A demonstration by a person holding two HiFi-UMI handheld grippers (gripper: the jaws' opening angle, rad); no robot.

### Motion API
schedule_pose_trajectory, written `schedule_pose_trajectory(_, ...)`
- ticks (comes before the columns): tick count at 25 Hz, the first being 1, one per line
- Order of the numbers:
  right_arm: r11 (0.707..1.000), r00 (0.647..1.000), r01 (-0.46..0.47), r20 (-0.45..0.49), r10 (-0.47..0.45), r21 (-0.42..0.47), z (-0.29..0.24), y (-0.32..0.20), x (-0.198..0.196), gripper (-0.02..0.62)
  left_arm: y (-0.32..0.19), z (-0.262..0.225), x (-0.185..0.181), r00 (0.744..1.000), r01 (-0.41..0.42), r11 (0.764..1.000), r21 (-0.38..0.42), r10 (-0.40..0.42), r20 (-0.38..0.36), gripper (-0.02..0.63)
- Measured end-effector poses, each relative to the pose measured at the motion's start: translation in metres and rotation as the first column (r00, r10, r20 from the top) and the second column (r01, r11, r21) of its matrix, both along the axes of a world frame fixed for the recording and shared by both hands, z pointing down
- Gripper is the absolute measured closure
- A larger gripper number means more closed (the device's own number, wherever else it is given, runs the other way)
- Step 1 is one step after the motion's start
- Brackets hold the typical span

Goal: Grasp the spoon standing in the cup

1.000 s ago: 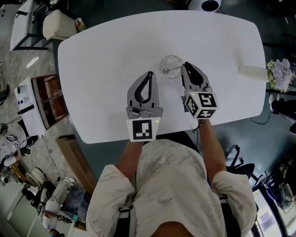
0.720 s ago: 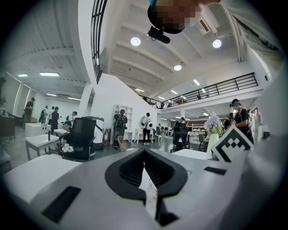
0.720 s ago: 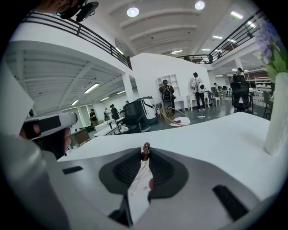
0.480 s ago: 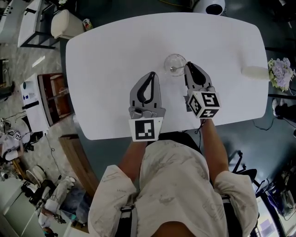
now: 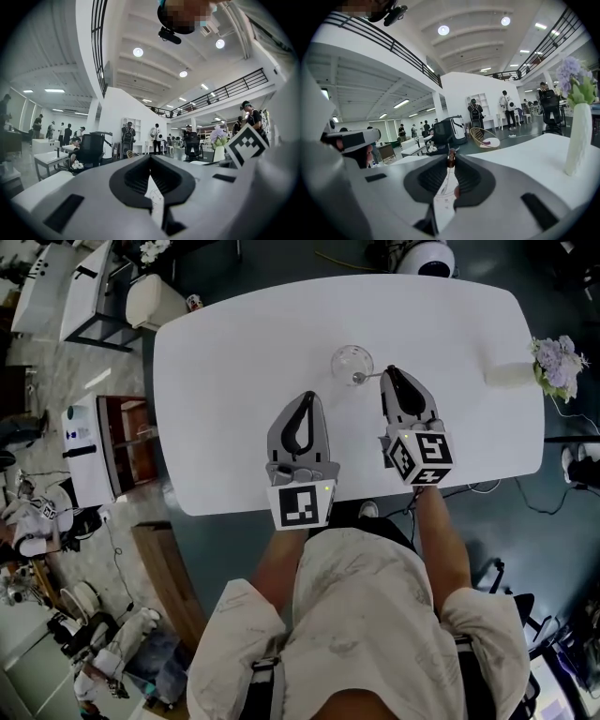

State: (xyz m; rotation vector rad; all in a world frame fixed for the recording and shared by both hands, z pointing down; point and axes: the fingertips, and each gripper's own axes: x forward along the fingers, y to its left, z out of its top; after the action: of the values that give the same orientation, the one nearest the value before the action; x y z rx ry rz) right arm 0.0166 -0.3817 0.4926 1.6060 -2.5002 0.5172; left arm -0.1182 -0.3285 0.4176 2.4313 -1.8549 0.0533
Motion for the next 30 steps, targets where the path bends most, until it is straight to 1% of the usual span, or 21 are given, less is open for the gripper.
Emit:
schedule_pose_trajectory(3,0.999,1.000,-0.005,0.015,0.004,0.042,-0.022,0.020,0.008,0.550,0.021,-0.014,0.006,1.000,0.012,1.000,0.022,-0.012,0.008,0.602)
schedule_pose_trajectory(8,0.995,1.000,-0.009,0.025,0.006,0.100,-0.053,0.059,0.034,0.551,0.057,-0.037,0.026,1.000,0.023,0.998,0.060,-0.024,0.016,0.602)
schedule_pose_trajectory(13,0.991,0.999,-0.020,0.038,0.015,0.133,-0.069,0.099,0.058,0.551,0.097,-0.049,0.044,0.999,0.019,0.996,0.088,-0.023,0.037,0.603)
schedule_pose_trajectory(16,0.988,0.999,-0.022,0.039,0.017,0.153,-0.078,0.132,0.081,0.551,0.128,-0.057,0.061,0.998,0.023,0.994,0.105,-0.029,0.050,0.602)
schedule_pose_trajectory(19,0.985,0.999,-0.028,0.023,0.024,0.171,-0.087,0.164,0.100,0.551,0.159,-0.065,0.073,0.997,0.028,0.993,0.119,-0.035,0.062,0.602)
schedule_pose_trajectory(25,0.970,0.999,-0.033,-0.017,0.038,0.242,-0.108,0.227,0.127,0.551,0.225,-0.080,0.091,0.996,0.049,0.988,0.146,-0.061,0.073,0.602)
schedule_pose_trajectory(30,0.956,0.998,-0.016,-0.047,0.031,0.293,-0.129,0.257,0.130,0.551,0.256,-0.089,0.089,0.994,0.073,0.985,0.159,-0.086,0.071,0.601)
